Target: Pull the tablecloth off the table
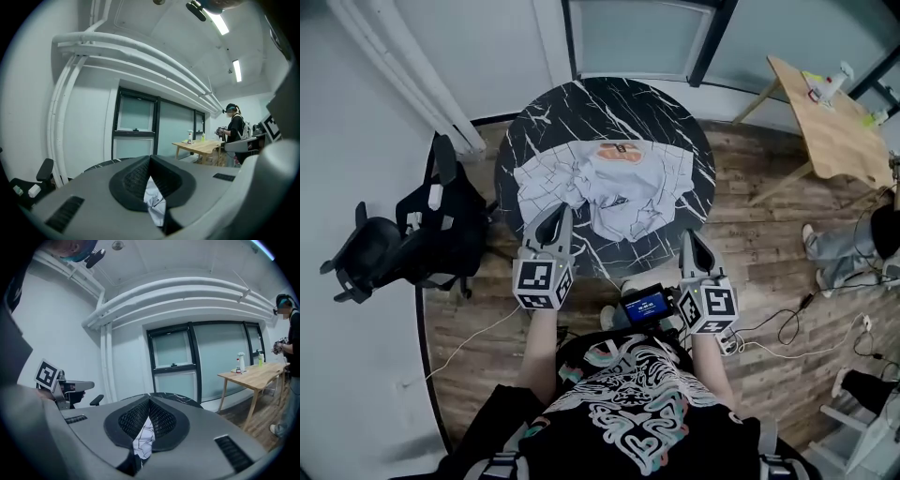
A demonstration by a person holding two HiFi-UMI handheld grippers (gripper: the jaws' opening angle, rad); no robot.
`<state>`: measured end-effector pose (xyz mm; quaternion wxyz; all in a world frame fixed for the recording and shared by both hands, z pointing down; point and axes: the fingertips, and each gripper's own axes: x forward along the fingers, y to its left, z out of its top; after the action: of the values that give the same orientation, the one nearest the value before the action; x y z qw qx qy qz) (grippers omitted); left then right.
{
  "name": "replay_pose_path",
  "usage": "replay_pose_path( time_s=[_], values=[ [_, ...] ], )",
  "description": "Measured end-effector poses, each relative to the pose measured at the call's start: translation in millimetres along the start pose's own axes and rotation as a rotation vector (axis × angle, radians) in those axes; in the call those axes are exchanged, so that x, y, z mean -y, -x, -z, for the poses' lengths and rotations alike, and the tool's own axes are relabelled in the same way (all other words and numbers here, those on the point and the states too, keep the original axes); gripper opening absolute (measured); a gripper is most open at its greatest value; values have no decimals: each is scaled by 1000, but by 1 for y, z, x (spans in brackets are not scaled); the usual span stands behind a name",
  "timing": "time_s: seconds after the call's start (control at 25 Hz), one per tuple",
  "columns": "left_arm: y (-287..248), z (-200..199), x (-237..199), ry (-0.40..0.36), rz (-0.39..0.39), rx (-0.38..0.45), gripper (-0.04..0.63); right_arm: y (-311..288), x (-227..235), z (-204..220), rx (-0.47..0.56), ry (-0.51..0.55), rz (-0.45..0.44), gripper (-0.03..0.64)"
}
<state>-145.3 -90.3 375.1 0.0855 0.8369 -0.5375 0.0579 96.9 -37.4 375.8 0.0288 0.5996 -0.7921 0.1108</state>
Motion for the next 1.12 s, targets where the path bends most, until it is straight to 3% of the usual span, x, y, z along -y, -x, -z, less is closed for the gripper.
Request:
replay_pose_path(
  time_s=[0.64, 1.12],
  values=[
    [-32, -14, -15, -67, -33, 42, 18, -36, 18, 0, 17, -16, 19, 28],
    [-49, 12, -22, -52, -53, -19, 18, -56, 24, 24, -49, -43, 3, 28]
  ],
)
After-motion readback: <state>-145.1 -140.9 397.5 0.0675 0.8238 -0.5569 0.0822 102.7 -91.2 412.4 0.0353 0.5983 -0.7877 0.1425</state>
